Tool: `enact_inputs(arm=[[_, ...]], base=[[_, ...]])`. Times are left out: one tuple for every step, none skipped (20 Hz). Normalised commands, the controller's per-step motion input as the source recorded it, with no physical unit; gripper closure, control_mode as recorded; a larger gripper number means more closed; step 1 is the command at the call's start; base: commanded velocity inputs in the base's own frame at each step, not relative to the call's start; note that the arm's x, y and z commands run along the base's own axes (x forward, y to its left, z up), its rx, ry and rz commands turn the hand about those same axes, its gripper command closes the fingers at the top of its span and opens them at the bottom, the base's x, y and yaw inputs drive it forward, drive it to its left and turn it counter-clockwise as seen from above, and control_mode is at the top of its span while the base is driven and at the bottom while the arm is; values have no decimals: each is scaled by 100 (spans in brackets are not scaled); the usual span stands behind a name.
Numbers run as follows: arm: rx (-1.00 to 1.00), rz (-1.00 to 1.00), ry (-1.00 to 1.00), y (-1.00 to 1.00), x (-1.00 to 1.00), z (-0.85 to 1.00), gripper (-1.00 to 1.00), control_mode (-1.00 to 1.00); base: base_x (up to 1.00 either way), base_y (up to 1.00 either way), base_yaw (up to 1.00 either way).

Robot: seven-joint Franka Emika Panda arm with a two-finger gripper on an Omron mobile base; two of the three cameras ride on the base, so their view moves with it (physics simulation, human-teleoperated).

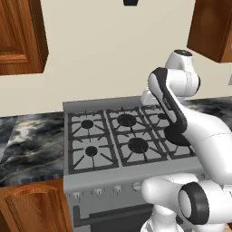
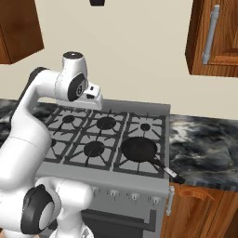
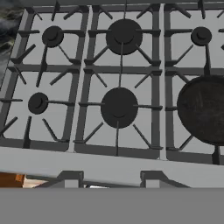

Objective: Pick the croissant and place it on the pan. Then turn on the stove to warm the croissant.

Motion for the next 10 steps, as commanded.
enact_inputs(arm=[[0,0,0,0,0,0,-100,100],[0,0,0,0,0,0,-100,100],[0,0,0,0,0,0,-100,100],[0,0,0,0,0,0,-100,100],[0,0,0,0,0,0,-100,100],[0,0,0,0,0,0,-100,100],[0,0,0,0,0,0,-100,100],[0,0,0,0,0,0,-100,100],[0,0,0,0,0,0,-100,100],[0,0,0,0,0,0,-100,100]], base=[[0,0,0],[0,0,0],[0,0,0],[0,0,0],[0,0,1],[0,0,2],[-4,0,4],[-7,0,7],[-8,0,10],[-7,0,13]])
